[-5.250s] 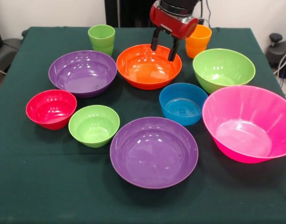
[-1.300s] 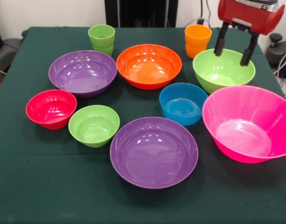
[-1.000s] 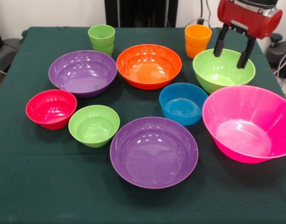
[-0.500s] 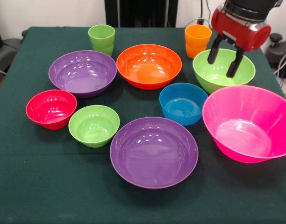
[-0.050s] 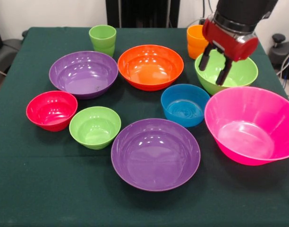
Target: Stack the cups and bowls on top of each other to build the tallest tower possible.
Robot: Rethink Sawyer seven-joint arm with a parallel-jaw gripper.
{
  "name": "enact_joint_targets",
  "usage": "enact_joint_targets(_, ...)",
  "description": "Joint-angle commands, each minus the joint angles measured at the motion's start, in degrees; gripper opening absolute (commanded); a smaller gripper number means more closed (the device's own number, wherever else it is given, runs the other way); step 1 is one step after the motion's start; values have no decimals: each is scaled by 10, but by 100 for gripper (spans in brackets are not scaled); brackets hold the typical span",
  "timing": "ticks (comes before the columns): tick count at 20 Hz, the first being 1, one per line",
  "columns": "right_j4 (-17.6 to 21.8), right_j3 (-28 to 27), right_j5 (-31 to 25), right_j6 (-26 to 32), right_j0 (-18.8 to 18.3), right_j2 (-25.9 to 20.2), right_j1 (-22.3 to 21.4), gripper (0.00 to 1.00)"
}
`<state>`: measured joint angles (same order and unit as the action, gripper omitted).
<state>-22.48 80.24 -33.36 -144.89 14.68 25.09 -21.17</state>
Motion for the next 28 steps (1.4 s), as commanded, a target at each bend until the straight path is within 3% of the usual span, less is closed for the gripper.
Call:
enact_joint_targets(1, 8, -69, -18, -79, 2, -29, 63, 100)
enact_joint_targets(6, 2, -71, -32, -65, -5, -48, 62, 100)
enact_joint_targets(17, -6, -81, -55, -72, 14, -61, 61, 100)
enact_joint_targets(28, 2, -90, -44, -50, 16, -76, 85, 100)
